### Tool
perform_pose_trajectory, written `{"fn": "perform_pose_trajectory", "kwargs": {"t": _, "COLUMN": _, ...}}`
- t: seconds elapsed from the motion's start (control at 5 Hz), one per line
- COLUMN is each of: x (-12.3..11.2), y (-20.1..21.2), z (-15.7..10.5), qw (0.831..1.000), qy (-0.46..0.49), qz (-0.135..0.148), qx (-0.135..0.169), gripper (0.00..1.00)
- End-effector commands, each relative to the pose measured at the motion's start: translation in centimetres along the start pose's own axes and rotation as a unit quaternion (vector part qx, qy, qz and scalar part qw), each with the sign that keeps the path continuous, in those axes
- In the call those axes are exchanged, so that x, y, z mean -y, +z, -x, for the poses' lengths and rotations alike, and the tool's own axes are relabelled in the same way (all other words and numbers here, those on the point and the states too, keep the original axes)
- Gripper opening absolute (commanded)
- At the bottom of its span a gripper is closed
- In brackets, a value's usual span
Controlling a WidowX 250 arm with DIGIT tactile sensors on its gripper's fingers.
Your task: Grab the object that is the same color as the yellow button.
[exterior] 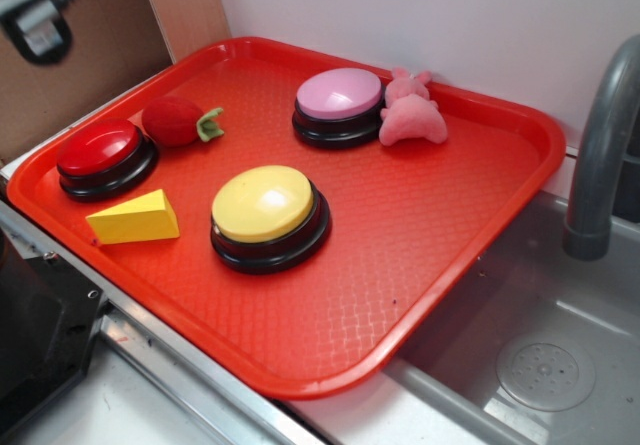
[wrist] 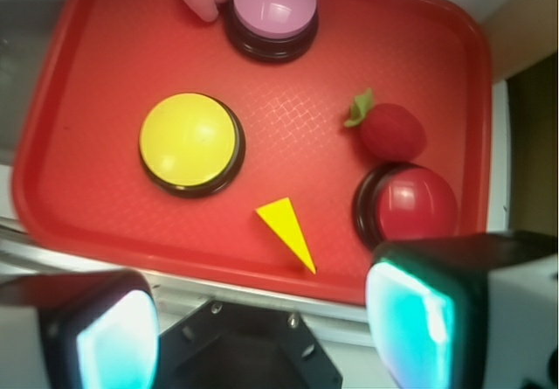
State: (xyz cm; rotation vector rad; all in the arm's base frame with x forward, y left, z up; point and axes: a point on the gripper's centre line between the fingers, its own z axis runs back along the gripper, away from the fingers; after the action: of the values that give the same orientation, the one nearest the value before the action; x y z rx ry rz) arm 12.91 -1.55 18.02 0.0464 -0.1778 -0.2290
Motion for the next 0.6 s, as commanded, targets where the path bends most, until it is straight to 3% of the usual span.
{"fn": "perform_pose_trajectory", "kwargs": {"t": 0.0, "x": -0.3, "y": -5.9, "z": -0.2, "qw": 0.999, "qy": -0.029, "qz": 0.024, "qx": 0.004, "gripper": 1.0}}
{"fn": "perform_pose_trajectory", "kwargs": {"t": 0.2, "x": -0.8, "y": -8.9, "z": 1.2, "qw": 0.998, "qy": -0.012, "qz": 0.059, "qx": 0.004, "gripper": 1.0}}
{"fn": "perform_pose_trajectory", "kwargs": {"t": 0.4, "x": -1.7, "y": -11.5, "z": 1.4, "qw": 0.999, "qy": -0.015, "qz": 0.047, "qx": -0.014, "gripper": 1.0}}
